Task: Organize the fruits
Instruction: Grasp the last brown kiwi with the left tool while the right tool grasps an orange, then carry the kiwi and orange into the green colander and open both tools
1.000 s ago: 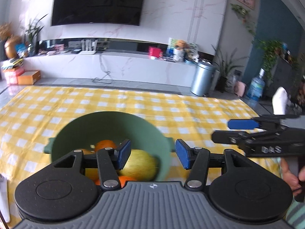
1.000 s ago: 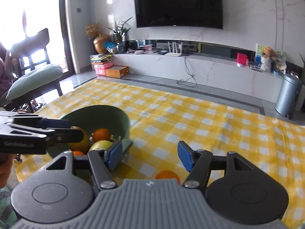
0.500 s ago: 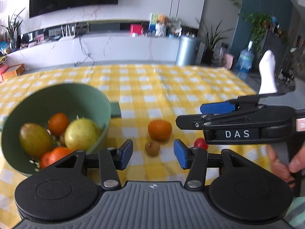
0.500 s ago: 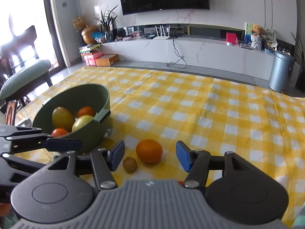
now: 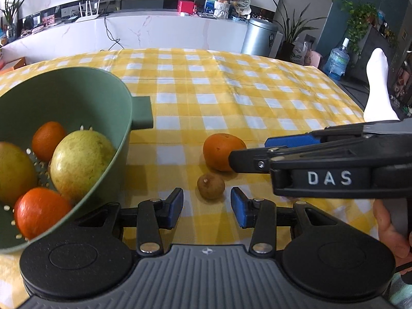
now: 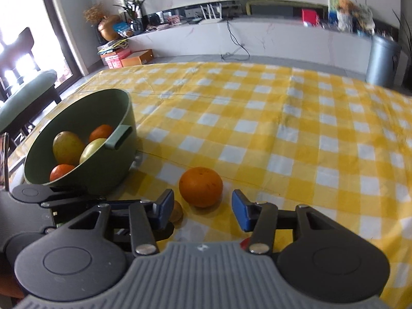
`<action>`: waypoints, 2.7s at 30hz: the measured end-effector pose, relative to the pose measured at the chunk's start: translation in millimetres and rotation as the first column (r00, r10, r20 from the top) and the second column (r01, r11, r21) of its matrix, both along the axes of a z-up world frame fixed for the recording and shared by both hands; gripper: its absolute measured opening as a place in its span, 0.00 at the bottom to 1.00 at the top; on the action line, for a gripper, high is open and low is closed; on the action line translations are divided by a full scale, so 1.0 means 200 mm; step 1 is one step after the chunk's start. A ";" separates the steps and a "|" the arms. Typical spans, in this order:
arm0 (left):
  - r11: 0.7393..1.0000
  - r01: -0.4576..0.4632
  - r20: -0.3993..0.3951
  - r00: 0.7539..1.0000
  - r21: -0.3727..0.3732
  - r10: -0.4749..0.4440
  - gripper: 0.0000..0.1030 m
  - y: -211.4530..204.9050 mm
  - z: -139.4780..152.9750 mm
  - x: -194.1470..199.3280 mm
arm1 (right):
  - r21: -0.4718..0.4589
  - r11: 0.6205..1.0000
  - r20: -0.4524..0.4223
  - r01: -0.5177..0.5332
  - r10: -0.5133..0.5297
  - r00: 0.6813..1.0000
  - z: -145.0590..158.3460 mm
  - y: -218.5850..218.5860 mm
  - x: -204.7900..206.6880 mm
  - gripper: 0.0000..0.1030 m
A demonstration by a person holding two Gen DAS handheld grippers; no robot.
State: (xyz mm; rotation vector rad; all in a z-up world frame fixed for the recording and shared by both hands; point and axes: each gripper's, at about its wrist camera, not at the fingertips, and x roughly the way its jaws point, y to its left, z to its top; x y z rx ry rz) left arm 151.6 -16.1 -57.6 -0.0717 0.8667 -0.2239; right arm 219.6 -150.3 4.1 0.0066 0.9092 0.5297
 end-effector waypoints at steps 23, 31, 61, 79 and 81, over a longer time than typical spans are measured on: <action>1.000 0.019 0.004 1.000 -0.017 -0.019 0.27 -0.03 -0.02 0.05 | 0.074 0.996 -0.098 0.058 -0.051 0.994 -0.12 0.05 0.12 0.43; 0.999 0.006 0.018 1.000 -0.037 -0.006 0.27 -0.02 0.00 0.04 | 0.063 0.997 -0.085 0.055 -0.050 0.995 -0.12 0.06 0.11 0.41; 0.986 -0.090 0.163 0.980 -0.142 0.113 0.27 0.24 0.50 -0.27 | 0.221 0.973 0.263 -0.067 0.006 0.965 0.39 0.01 -0.25 0.41; 0.948 -0.244 0.117 0.956 -0.203 0.271 0.27 0.60 0.44 -0.22 | 0.014 0.970 0.296 -0.242 0.227 0.928 0.39 0.44 -0.28 0.41; 0.948 -0.247 0.110 0.956 -0.200 0.272 0.27 0.62 0.42 -0.20 | -0.021 0.966 0.290 -0.257 0.252 0.923 0.38 0.49 -0.25 0.41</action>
